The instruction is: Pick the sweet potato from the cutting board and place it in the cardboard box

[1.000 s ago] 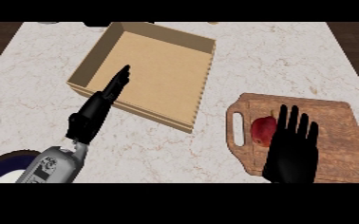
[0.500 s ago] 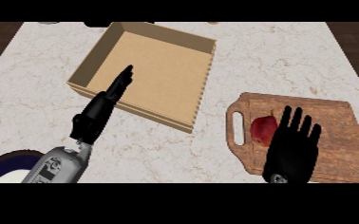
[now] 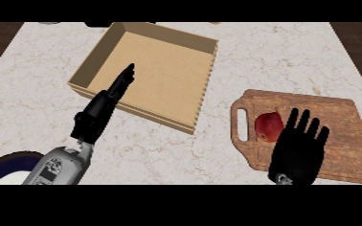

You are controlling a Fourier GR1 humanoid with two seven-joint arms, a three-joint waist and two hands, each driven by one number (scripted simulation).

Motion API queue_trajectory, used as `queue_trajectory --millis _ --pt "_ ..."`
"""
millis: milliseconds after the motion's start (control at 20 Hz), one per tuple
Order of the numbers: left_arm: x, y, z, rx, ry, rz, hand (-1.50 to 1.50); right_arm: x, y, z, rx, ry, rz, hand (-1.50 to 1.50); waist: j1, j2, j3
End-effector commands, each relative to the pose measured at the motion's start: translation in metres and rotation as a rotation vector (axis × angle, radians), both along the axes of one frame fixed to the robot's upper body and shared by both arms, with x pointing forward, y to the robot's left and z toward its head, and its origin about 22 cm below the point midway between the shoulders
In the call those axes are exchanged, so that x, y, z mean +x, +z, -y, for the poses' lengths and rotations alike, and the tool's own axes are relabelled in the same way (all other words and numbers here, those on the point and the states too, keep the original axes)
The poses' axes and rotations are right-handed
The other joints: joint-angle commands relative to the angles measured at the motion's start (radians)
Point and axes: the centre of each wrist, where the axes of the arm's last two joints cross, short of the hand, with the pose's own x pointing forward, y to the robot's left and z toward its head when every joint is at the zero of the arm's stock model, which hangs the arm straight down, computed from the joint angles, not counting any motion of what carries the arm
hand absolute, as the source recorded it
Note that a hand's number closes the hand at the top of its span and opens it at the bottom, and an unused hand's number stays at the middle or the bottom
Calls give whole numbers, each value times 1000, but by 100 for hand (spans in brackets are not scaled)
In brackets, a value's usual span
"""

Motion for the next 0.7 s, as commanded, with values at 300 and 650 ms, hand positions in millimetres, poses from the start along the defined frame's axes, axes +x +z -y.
queue_trajectory --millis 300,650 --pt "14 -8 -12 -19 12 8 0 -1 -29 0 -25 -154 -94 -150 -3 4 1" --pt "14 -17 -8 -16 -9 1 0 7 -25 25 -28 -170 -116 -150 -3 4 1"
